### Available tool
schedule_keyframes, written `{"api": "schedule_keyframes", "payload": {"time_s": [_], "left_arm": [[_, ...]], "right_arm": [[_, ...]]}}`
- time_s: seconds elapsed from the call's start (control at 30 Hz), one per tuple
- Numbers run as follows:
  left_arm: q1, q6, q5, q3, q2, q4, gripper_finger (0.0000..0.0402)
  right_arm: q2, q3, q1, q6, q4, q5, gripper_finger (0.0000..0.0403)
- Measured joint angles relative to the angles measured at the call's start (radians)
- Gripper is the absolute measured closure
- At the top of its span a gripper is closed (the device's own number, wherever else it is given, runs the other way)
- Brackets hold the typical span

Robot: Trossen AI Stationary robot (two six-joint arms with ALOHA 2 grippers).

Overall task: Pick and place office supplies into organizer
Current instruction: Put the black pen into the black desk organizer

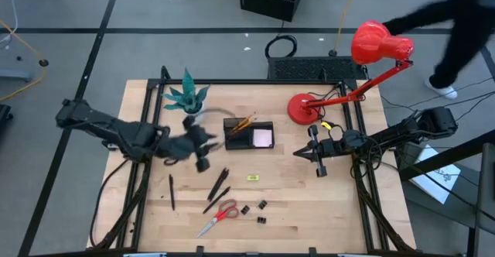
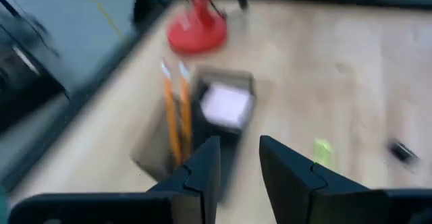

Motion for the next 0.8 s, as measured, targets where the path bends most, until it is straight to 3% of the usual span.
{"api": "schedule_keyframes", "payload": {"time_s": [0.13,0.3,0.53,0.8], "left_arm": [[-0.077,-0.211,0.014,0.0,0.069,-0.062,0.0289],[-0.1,-0.308,0.072,0.0,0.204,-0.024,0.0289],[-0.105,-0.348,0.315,-0.001,0.394,0.035,0.0289],[-0.112,-0.44,0.494,-0.001,0.522,0.112,0.0289]], "right_arm": [[0.0,0.0,0.0,0.0,0.018,0.0,0.0399],[0.0,0.0,0.0,0.009,0.037,0.0,0.0399],[0.0,0.0,0.001,0.031,0.041,0.0,0.0399],[0.0,0.0,0.001,0.028,0.04,0.0,0.0399]]}}
